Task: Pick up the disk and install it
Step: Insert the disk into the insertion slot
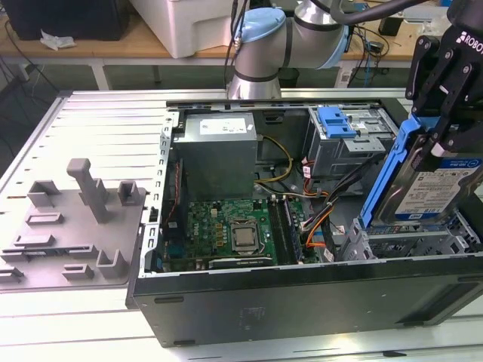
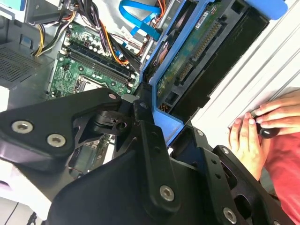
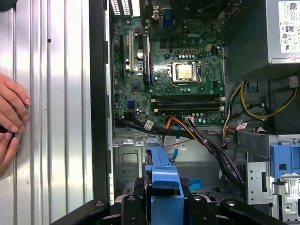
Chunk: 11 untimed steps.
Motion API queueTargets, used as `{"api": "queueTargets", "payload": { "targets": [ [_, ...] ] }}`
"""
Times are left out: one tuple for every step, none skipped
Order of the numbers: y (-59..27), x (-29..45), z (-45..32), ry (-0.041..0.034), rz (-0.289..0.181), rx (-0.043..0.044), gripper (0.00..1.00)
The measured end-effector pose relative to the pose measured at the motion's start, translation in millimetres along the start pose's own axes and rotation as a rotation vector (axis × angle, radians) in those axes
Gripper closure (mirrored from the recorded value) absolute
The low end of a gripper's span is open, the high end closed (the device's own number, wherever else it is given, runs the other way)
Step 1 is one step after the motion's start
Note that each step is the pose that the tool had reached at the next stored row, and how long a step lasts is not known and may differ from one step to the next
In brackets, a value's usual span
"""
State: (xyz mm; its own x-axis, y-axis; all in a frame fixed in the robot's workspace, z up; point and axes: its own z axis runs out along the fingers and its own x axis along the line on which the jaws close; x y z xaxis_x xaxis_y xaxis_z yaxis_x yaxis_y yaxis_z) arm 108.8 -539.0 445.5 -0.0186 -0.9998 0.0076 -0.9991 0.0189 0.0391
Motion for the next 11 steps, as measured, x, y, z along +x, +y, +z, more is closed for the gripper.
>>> {"api": "queueTargets", "payload": {
  "targets": [
    [0.0, 0.0, 0.0, 0.0001, 0.0, 0.0, 0.63],
    [0.0, 0.0, 0.0, 0.0, 0.0, 0.0, 0.63],
    [0.0, 0.0, 0.0, 0.0001, 0.0, 0.0, 0.63],
    [0.0, 0.0, 0.1, 0.0, 0.0, 0.0, 0.63],
    [0.0, 0.0, 0.1, 0.0, 0.0, 0.0, 0.63],
    [0.0, 0.0, 0.1, -0.0002, 0.0, 0.0, 0.63],
    [0.0, 0.0, 0.3, -0.0009, -0.001, 0.0, 0.63],
    [0.0, 0.0, 0.2, -0.0017, -0.002, 0.0, 0.63],
    [0.0, 0.0, 0.2, -0.0019, -0.003, 0.0, 0.63],
    [0.0, 0.0, 0.1, -0.0024, -0.004, 0.0, 0.63],
    [0.0, 0.0, 0.2, -0.0032, -0.005, 0.0, 0.63]
  ]
}}
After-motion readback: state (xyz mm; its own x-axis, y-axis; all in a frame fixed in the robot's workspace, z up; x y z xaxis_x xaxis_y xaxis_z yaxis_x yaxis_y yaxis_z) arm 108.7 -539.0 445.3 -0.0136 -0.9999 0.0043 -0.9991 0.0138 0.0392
